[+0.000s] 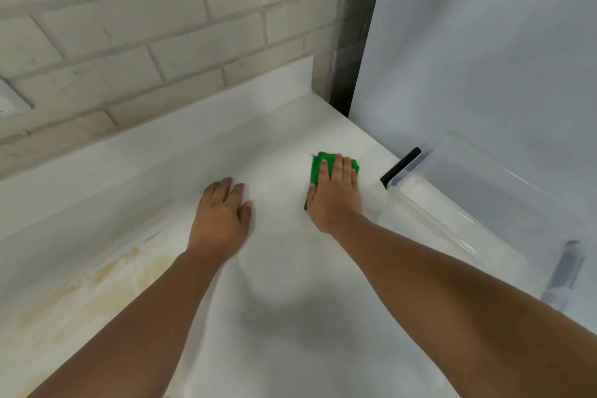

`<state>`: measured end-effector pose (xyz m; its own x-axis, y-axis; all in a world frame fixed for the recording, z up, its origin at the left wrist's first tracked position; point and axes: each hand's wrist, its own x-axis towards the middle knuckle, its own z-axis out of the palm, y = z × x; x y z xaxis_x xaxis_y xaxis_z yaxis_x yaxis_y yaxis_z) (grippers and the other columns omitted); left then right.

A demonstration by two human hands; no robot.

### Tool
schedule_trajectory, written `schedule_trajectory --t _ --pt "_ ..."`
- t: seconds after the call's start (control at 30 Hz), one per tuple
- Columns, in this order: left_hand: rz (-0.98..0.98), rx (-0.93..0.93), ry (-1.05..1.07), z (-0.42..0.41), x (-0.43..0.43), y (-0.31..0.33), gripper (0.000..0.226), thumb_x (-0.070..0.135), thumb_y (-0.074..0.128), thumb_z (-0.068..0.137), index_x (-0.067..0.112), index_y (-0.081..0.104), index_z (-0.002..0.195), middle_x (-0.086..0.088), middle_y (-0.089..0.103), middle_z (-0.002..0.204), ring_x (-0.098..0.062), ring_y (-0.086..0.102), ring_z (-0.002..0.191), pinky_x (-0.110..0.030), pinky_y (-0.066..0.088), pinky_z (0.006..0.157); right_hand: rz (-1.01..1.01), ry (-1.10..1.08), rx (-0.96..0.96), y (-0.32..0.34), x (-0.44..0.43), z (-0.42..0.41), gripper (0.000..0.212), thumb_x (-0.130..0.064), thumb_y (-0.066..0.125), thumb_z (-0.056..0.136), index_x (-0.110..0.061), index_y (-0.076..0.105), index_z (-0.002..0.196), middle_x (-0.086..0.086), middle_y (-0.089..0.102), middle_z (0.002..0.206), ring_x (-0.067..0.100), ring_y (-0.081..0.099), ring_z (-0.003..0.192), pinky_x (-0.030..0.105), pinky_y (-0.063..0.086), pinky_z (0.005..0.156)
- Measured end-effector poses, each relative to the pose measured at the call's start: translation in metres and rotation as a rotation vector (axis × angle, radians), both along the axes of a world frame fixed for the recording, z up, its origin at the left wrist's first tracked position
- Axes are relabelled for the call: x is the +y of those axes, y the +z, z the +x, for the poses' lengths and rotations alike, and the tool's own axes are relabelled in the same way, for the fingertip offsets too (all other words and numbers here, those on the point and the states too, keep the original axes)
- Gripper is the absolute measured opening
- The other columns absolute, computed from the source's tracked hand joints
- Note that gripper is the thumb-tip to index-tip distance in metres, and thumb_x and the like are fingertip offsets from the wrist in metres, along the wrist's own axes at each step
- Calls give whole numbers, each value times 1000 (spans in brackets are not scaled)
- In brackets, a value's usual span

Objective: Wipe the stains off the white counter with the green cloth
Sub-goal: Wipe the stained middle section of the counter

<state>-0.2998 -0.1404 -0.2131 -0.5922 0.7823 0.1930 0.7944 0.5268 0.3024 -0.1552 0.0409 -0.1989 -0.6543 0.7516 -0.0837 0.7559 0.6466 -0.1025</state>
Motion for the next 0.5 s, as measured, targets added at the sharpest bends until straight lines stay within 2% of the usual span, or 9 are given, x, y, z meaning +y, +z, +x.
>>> schedule_trajectory --t 0.27,0.4,0.5 --pt "38 -59 20 1 -4 0 50 39 39 95 8 58 130 -15 51 140 -34 39 132 -46 38 109 -63 -325 -56 3 -11 12 74 -41 22 99 -1 -7 153 26 -15 159 39 -11 148 46 -2 120" --pt "61 -69 21 1 -4 1 52 38 37 94 8 59 130 -15 51 140 -33 40 132 -44 37 110 -52 -371 -118 3 7 -6 73 -40 20 99 -2 -9 153 27 -16 159 43 -12 147 50 -1 119" --pt "79 -61 21 1 -5 0 49 36 40 94 8 60 130 -14 52 140 -32 40 132 -41 36 111 -27 -308 -149 5 27 -24 73 -40 20 98 -3 -8 154 26 -13 160 44 -10 147 52 1 121"
